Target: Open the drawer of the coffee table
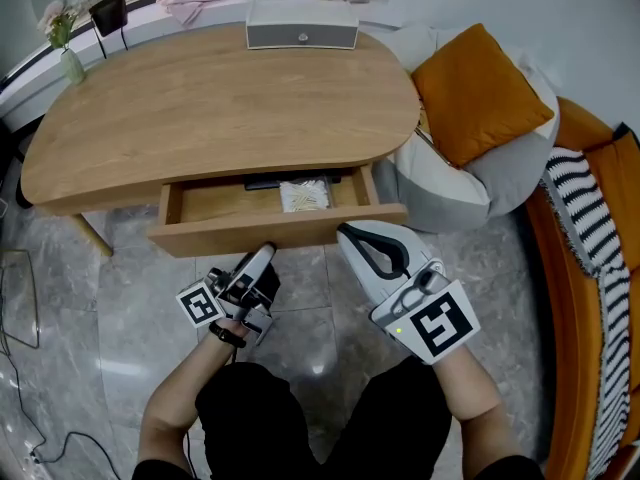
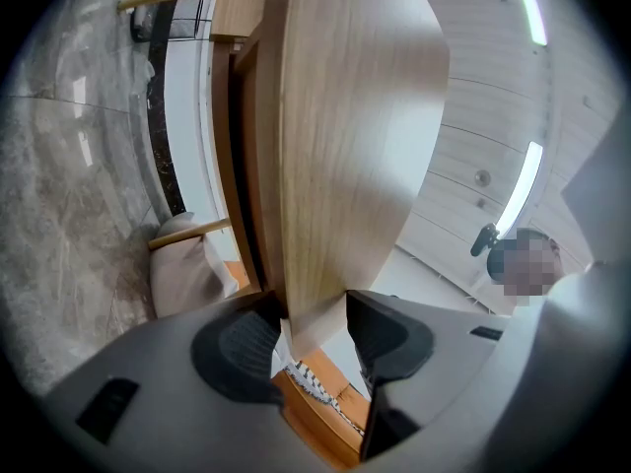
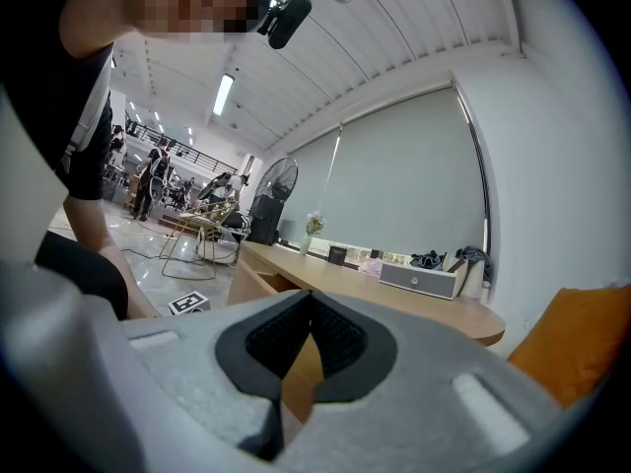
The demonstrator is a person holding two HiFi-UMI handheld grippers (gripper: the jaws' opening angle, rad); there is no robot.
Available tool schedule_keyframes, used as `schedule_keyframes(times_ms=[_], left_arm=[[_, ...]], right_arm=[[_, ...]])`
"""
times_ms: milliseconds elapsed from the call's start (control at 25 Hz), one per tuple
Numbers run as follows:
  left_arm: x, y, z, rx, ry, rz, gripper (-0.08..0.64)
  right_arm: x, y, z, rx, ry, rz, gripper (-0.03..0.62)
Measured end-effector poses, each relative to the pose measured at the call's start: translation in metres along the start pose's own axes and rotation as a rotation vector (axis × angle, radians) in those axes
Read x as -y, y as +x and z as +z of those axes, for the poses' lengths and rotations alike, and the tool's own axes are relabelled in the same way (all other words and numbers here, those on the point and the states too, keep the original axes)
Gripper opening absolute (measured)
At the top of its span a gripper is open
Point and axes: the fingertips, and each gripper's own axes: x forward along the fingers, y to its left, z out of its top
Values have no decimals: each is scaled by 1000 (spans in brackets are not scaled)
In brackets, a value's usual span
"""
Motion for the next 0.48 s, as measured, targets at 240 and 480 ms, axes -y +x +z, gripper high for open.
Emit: schedule_keyframes(times_ms=[240, 480], left_arm=[[1, -4, -4, -55, 68, 6, 190], [5, -1, -3, -70, 105, 6, 196]], right_arm=[[-2, 5, 1, 3, -4, 4, 0], [-9, 13, 1, 5, -11, 23, 0]])
